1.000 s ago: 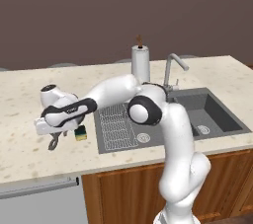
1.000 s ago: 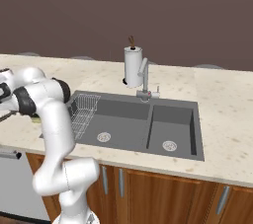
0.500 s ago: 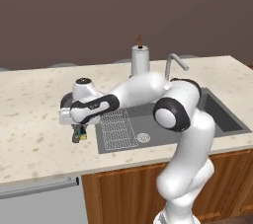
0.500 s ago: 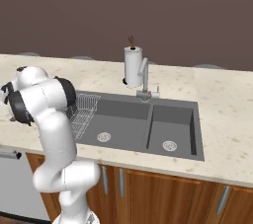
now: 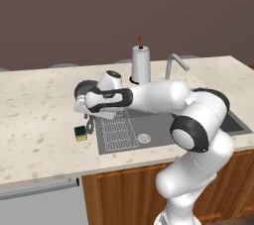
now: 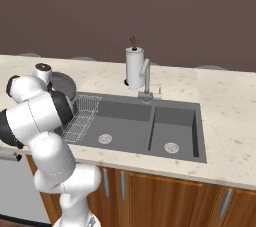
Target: Pick the pan and sponge and place them into the sink. Then turn on the water.
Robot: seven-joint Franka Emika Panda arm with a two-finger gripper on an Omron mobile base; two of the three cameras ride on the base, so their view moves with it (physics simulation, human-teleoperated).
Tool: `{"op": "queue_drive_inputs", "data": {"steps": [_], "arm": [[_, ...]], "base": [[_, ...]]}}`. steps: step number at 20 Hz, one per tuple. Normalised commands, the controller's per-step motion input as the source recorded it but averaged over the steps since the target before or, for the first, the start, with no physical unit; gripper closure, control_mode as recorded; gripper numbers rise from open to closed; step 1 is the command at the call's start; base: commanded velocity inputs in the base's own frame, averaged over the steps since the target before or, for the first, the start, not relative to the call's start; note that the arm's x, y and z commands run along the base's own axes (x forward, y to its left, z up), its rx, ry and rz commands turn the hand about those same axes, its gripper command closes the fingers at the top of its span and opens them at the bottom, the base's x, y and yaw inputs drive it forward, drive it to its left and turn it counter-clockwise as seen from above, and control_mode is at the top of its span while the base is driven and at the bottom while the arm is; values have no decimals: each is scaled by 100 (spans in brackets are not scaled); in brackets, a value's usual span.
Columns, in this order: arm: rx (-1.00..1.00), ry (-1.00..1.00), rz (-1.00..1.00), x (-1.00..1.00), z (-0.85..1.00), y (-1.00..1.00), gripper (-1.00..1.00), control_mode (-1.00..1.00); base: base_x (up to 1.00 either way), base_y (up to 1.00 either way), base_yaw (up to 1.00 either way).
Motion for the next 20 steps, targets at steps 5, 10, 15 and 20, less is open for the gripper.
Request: {"op": "queue_drive_inputs", "data": {"steps": [5, 10, 15, 20], "arm": [[6, 0, -4, 0, 45, -4, 100, -100], [0, 0, -1, 0, 26, -10, 100, -100], [-1, 0, -1, 0, 8, -25, 100, -100], [-2, 0, -1, 0, 0, -37, 100, -100]], "base": [[0, 0, 0], [0, 0, 0], [0, 0, 0], [0, 0, 0]]}}
